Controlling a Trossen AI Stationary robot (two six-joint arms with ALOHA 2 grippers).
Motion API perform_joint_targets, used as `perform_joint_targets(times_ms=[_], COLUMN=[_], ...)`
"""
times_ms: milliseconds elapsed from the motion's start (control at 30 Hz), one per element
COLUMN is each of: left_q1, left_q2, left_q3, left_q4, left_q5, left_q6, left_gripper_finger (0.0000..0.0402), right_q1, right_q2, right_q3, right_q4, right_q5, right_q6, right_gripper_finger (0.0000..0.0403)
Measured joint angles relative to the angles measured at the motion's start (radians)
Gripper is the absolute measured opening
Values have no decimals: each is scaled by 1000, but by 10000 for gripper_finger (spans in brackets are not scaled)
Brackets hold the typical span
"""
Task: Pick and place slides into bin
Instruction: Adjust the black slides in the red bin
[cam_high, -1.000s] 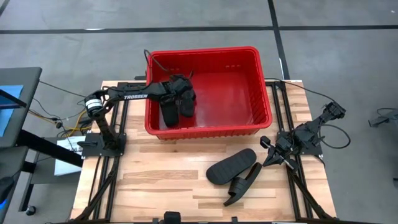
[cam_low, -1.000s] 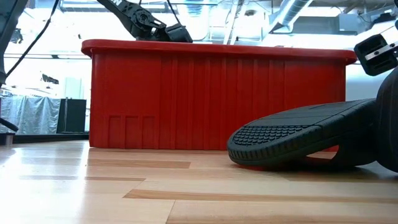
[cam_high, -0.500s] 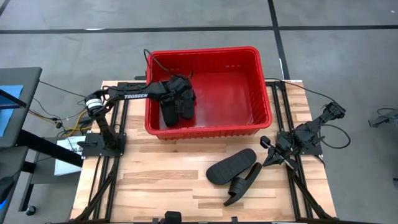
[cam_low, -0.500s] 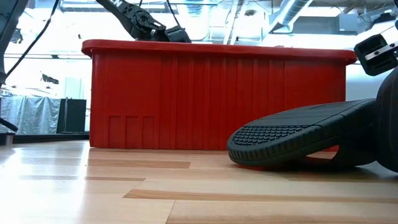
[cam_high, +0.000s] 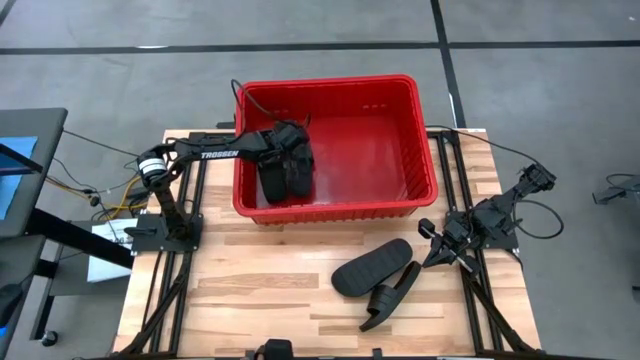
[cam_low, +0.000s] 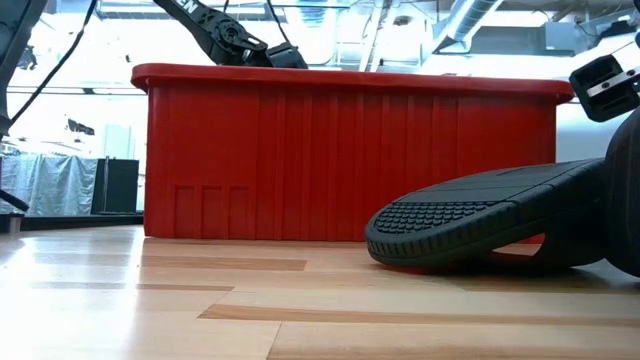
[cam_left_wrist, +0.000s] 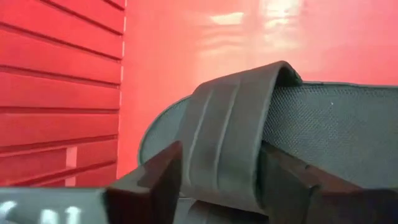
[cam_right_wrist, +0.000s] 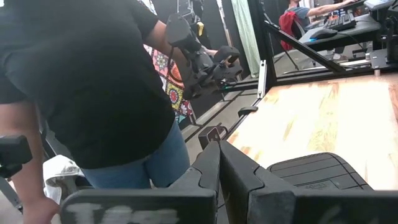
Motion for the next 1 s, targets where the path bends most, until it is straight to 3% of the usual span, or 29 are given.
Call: perform_joint_targets(times_ms=[233, 433, 667, 800, 1000], left_q1=[0, 0, 12, 22, 27], left_q2=[0, 0, -2, -2, 69], left_q3=[0, 0, 0, 0, 2], left_q4=[30, 54, 110, 50, -38], left_q5=[-8, -11, -30, 30, 44], left_q6=[-8, 10, 30, 34, 34], left_gripper_finger=[240, 261, 261, 255, 193], right_q1=[0, 0, 0, 0, 0], right_q2=[0, 0, 0, 0, 0], right_q3=[0, 0, 0, 0, 0], right_q4=[0, 0, 0, 0, 1], right_q5=[0, 0, 0, 0, 0], right_q6=[0, 0, 0, 0, 0], right_gripper_finger=[0, 0, 0, 0, 0])
